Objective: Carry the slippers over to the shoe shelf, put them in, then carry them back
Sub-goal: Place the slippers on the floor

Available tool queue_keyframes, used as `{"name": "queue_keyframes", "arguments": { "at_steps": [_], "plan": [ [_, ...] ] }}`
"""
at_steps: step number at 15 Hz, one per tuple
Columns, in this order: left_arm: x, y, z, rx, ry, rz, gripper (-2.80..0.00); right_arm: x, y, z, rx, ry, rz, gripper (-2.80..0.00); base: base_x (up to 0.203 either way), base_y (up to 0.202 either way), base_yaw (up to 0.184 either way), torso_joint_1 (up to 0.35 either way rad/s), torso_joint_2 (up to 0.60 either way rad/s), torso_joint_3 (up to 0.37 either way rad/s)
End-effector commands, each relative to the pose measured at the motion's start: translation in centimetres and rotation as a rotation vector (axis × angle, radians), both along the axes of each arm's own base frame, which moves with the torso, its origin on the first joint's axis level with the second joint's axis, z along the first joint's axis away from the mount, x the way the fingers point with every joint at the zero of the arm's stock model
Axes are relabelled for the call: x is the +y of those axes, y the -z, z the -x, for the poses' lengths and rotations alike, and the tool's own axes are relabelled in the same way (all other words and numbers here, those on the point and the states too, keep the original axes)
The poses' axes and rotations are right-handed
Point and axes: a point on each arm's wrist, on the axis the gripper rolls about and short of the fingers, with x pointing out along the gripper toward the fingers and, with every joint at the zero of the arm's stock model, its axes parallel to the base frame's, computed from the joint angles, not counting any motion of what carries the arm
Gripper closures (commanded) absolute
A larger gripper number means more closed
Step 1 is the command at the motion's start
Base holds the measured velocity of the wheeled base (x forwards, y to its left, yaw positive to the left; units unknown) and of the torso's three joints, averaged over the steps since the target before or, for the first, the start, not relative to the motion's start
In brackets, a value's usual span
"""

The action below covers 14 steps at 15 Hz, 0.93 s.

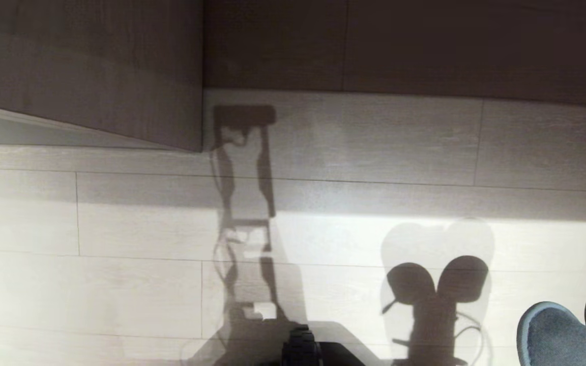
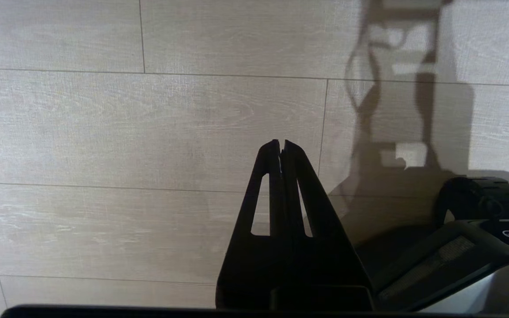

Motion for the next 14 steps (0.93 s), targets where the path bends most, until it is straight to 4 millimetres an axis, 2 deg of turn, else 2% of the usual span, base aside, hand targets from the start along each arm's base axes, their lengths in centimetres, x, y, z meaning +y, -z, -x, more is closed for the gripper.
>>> {"name": "queue_keyframes", "arguments": {
  "at_steps": [1,7,14],
  "plan": [
    [0.0,0.0,0.0,0.0,0.0,0.0,0.0,0.0,0.05,0.0,0.0,-0.001,0.001,0.0,0.0,0.0,0.0,-0.002,0.01,-0.201],
    [0.0,0.0,0.0,0.0,0.0,0.0,0.0,0.0,0.05,0.0,0.0,-0.001,0.001,0.0,0.0,0.0,0.0,0.001,0.0,-0.194],
    [0.0,0.0,0.0,0.0,-0.002,0.002,0.0,0.0,-0.11,-0.01,-0.013,-0.001,0.0,0.0,0.0,0.0,0.0,0.001,0.0,-0.031]
  ]
}}
